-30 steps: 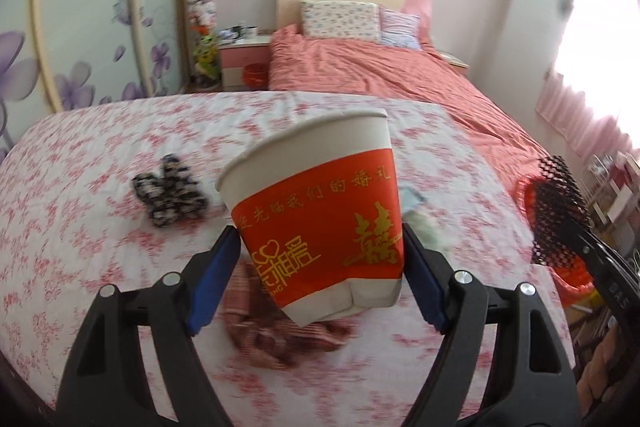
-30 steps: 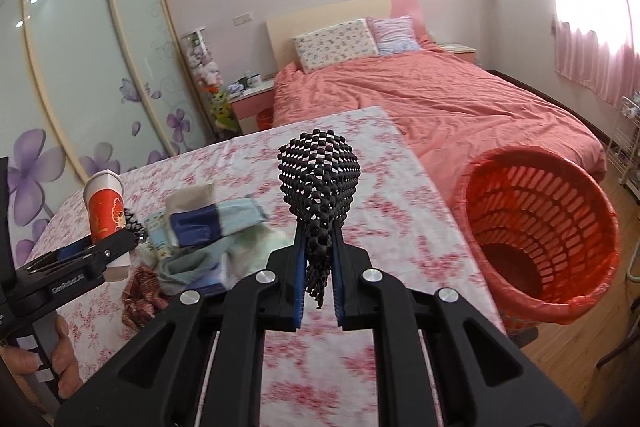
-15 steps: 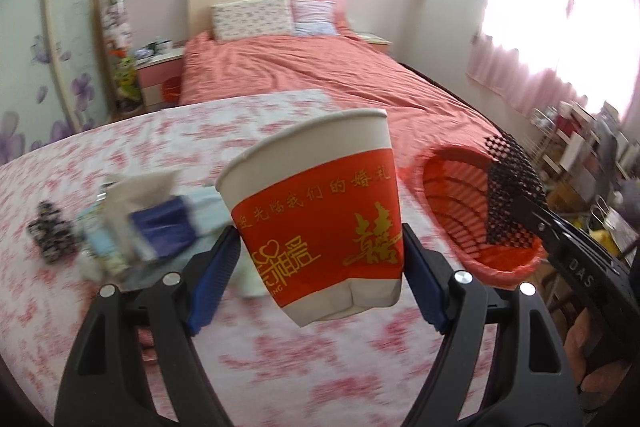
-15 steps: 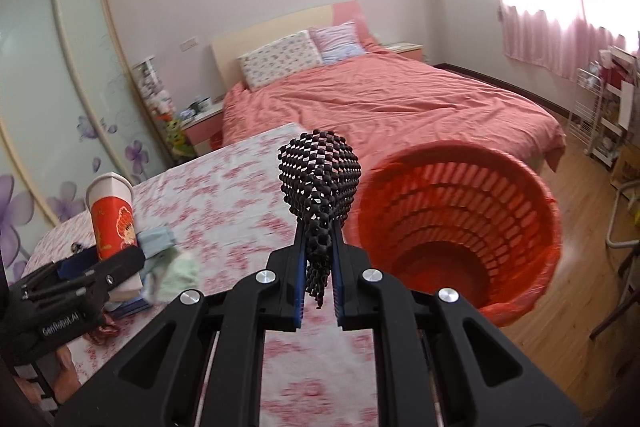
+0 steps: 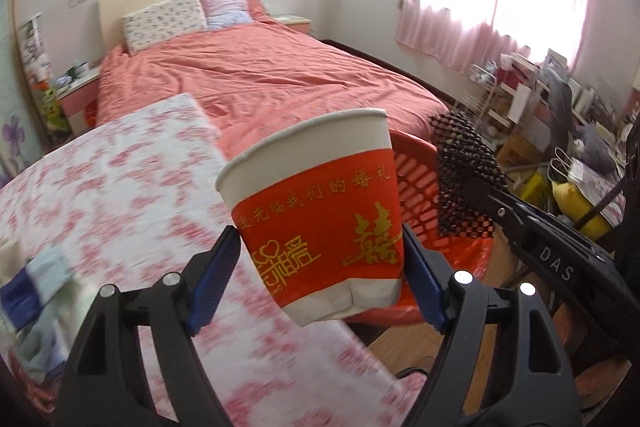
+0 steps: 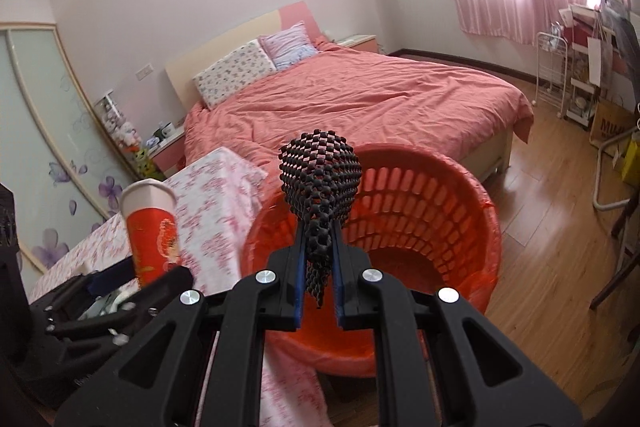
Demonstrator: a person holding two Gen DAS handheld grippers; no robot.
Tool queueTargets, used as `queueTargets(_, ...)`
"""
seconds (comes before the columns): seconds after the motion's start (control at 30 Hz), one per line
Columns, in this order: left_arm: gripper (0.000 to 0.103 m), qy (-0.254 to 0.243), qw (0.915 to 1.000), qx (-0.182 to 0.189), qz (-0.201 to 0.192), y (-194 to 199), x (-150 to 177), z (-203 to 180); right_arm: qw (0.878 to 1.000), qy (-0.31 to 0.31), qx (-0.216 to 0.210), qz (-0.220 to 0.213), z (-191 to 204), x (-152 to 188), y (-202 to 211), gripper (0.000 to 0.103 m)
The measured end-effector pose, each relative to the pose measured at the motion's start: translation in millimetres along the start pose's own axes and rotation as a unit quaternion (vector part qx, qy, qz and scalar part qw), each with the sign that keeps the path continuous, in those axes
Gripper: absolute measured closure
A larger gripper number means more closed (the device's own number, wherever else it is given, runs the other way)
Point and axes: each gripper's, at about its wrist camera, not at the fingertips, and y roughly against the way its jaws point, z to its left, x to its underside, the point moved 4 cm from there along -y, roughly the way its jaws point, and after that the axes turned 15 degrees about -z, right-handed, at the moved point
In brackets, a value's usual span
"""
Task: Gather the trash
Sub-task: 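Carry the cup and mesh cylinder to the orange basket and release both, then return both tools to the bed pile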
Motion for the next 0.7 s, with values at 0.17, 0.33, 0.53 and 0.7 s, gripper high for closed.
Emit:
queueTargets(0.17,0.026,-0.009,0.9998,0.012,0.015,-36,-2,-16,1.000,-0.021,0.004,0.004,-16,-5,-15,0.091)
queueTargets(0.33,0.016,-0.004,0.9994,-0.003,0.036,-55,2,-8,0.999,-0.040,0.013,0.006,-31,-4,-23,0.059)
queueTargets(0.53,0.014,0.003,0.9988,-0.030,0.037,-44,10,19,0.999,-0.030,0.024,0.006,-30,-3,-16,0.054)
queueTargets(0.7,0.011,0.004,0.9970,-0.074,0.025,-13,15,45,1.000,-0.002,0.027,-0.002,-13,-6,-5,0.050)
